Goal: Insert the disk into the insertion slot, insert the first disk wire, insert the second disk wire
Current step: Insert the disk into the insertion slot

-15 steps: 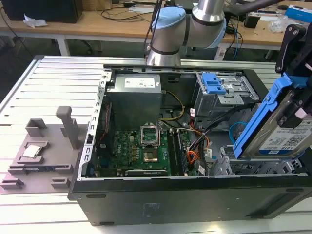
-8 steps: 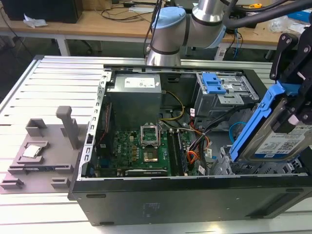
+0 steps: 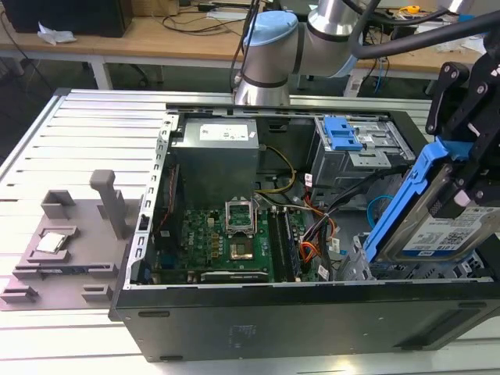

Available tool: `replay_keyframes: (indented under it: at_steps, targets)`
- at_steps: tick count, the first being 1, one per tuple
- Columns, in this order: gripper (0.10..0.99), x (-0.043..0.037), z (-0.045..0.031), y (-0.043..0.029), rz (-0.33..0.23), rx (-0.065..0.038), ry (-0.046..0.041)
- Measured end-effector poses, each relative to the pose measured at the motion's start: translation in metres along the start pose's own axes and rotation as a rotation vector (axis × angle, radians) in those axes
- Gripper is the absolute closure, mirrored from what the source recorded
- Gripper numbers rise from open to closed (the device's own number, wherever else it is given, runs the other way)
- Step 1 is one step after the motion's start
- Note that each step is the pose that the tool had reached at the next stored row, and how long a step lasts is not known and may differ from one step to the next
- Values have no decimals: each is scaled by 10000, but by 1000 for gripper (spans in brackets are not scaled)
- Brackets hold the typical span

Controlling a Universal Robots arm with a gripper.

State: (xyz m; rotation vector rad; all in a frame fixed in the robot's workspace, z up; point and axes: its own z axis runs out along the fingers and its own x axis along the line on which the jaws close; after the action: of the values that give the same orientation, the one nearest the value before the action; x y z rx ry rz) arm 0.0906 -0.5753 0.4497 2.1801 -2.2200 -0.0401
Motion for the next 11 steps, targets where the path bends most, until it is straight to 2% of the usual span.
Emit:
replay_keyframes:
  at_steps: [11]
  targets:
    - [722,-11,147,12,1,0,0]
